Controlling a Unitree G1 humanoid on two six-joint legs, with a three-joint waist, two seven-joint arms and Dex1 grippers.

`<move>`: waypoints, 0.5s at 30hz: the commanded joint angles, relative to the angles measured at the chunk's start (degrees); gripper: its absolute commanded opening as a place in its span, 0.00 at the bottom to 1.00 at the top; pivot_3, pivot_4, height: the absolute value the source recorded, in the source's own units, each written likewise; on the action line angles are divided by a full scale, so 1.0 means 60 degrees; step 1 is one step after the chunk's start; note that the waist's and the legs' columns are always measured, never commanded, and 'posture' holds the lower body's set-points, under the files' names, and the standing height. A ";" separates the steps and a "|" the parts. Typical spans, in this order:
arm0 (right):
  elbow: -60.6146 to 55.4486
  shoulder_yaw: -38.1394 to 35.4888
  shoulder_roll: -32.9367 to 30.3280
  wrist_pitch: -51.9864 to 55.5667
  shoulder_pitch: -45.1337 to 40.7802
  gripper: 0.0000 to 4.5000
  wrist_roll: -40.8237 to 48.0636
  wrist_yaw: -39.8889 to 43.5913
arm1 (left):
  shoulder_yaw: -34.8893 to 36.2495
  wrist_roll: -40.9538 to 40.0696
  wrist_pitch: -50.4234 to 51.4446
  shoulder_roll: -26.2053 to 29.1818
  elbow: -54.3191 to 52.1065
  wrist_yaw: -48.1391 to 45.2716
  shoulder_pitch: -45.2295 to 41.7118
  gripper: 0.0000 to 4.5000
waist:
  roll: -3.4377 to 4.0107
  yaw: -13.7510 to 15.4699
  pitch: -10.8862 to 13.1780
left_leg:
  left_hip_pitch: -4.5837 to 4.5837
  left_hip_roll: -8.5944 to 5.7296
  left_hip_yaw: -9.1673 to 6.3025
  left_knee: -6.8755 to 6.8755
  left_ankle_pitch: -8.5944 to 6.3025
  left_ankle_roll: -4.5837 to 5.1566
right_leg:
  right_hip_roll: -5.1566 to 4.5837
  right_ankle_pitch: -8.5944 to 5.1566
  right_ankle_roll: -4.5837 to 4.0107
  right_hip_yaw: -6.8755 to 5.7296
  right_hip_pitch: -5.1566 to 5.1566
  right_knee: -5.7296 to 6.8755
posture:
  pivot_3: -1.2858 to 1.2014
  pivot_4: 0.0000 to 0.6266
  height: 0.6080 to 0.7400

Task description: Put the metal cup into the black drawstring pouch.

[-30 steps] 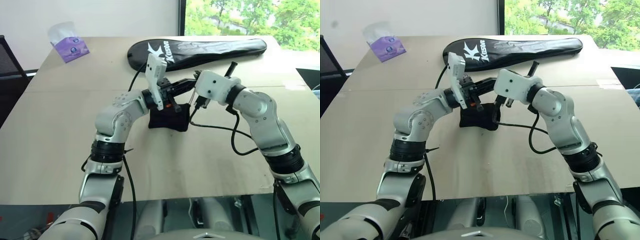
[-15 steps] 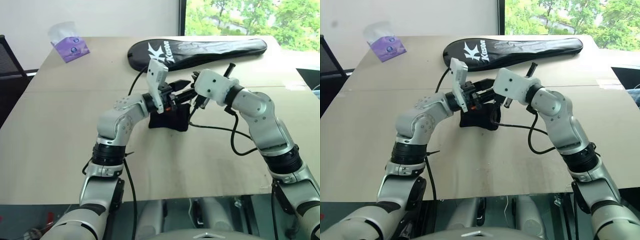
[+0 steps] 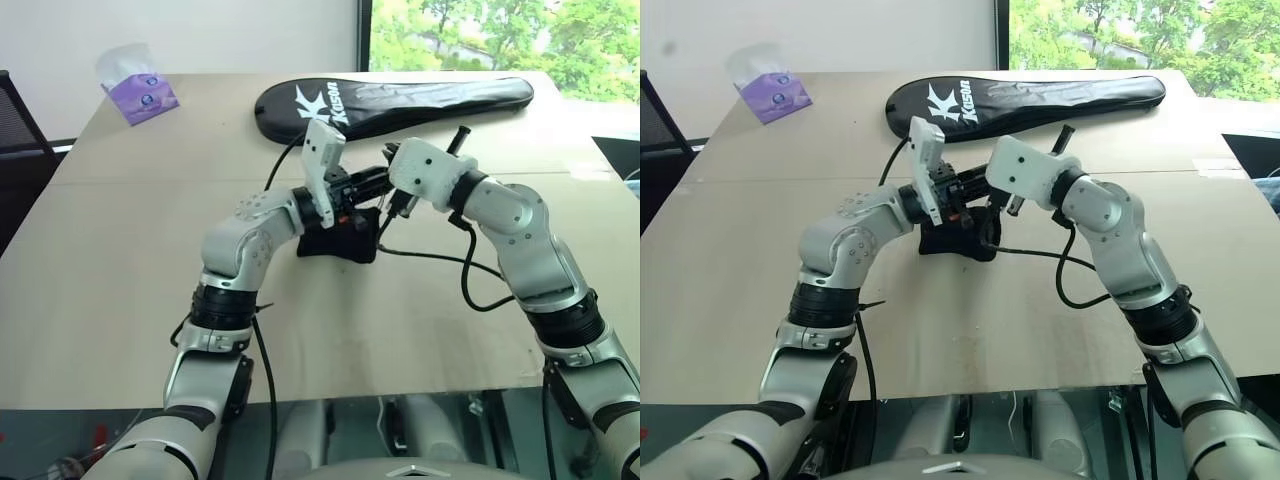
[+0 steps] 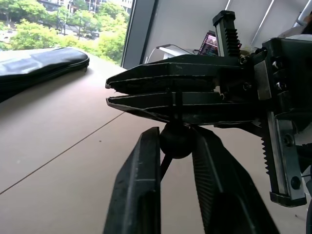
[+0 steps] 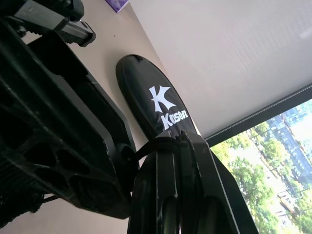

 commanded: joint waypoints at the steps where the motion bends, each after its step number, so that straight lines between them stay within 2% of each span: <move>1: -0.0371 -0.0227 0.0001 -0.0103 -0.0099 0.00 0.0003 -0.0043 | 0.0030 0.0028 -0.0239 0.0017 -0.0084 -0.0128 -0.0253 0.05 | 0.0000 0.0000 0.0000 | 0.0000 0.0000 0.0000 0.0000 0.0000 0.0000 | 0.0000 0.0000 0.0000 0.0000 0.0000 0.0000 | 0.52 0.24 1.00; 4: -0.0258 -0.0373 -0.0067 -0.0132 -0.0095 0.00 0.0046 -0.0079 | -0.0029 0.0175 -0.0227 0.0086 -0.0024 -0.0115 -0.0210 0.05 | 0.0000 0.0000 0.0000 | 0.0000 0.0000 0.0000 0.0000 0.0000 0.0000 | 0.0000 0.0000 0.0000 0.0000 0.0000 0.0000 | 0.52 0.24 1.00; 7: 0.0311 -0.1412 0.0014 0.0096 -0.0053 0.00 0.0602 -0.0524 | -0.0257 0.0503 -0.0072 0.0400 -0.0078 -0.0121 0.0061 0.05 | 0.0000 0.0004 0.0000 | 0.0000 0.0000 0.0000 0.0000 0.0000 0.0000 | 0.0002 0.0000 0.0000 -0.0001 0.0000 0.0000 | 0.52 0.24 1.00; 11: 0.2516 -0.3035 -0.0551 -0.0198 0.0177 0.00 0.1164 -0.1227 | -0.0465 0.0835 0.0375 0.1108 -0.0539 0.0031 0.0987 0.05 | 0.0000 0.0016 -0.0001 | 0.0001 -0.0002 0.0002 0.0001 0.0000 0.0001 | 0.0001 0.0000 0.0000 0.0000 0.0005 -0.0002 | 0.52 0.24 1.00; 15: 0.4773 -0.3613 -0.1431 -0.1195 0.0277 0.00 0.1456 -0.1471 | -0.0446 0.1071 0.0796 0.1773 -0.1177 0.0414 0.2211 0.05 | 0.0002 0.0024 0.0003 | 0.0000 -0.0001 0.0002 -0.0005 -0.0001 0.0003 | -0.0016 0.0000 -0.0001 0.0015 0.0005 -0.0009 | 0.52 0.24 1.00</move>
